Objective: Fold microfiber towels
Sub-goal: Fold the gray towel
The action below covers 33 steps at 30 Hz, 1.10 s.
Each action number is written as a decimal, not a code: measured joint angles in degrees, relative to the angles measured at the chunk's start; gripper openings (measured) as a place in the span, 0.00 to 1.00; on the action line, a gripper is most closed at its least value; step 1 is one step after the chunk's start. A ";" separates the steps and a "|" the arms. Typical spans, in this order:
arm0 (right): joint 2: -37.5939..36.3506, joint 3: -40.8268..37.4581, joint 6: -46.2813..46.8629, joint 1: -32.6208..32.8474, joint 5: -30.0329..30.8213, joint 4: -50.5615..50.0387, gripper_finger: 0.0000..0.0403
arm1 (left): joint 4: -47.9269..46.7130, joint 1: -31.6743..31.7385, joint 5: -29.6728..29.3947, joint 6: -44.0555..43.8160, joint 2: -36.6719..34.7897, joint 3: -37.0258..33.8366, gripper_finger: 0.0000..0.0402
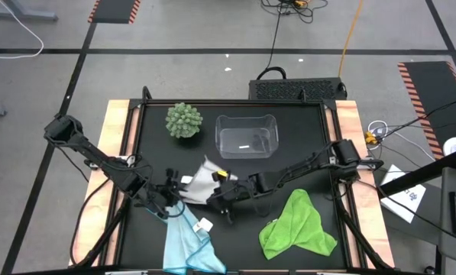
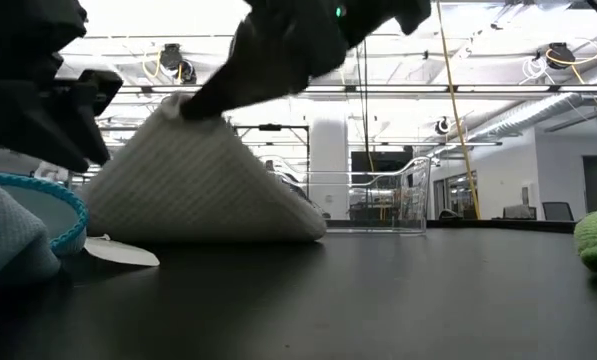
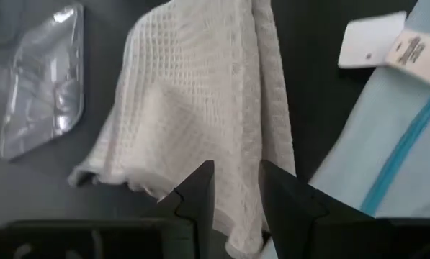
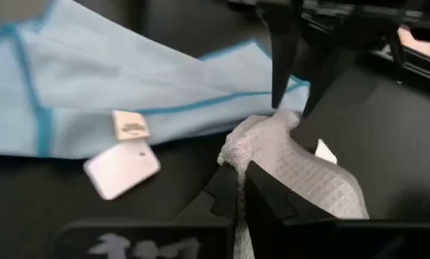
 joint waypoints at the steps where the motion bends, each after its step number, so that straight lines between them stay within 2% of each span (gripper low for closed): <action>1: -0.50 0.00 0.46 -0.24 -0.02 -0.53 0.01 | 0.74 0.00 0.15 0.53 0.00 0.00 0.28; 8: -1.42 0.00 1.35 -1.98 0.01 -2.56 0.01 | 3.29 0.00 3.11 1.31 0.00 0.00 0.28; 13: -1.42 0.00 1.54 -2.33 -0.06 -3.48 0.01 | 3.41 0.22 2.86 0.63 0.00 0.00 0.28; 21: -2.49 0.00 1.43 -2.26 -0.07 -4.21 0.01 | 2.11 3.98 5.29 -2.56 0.00 0.00 0.29; 25: -3.54 0.01 1.16 -2.28 -0.05 -4.65 0.01 | 1.54 6.82 8.05 -6.59 0.00 0.01 0.37; 33: -5.80 0.02 1.08 -2.95 -0.06 -5.73 0.01 | 1.65 8.68 10.21 -4.80 -0.02 0.00 0.61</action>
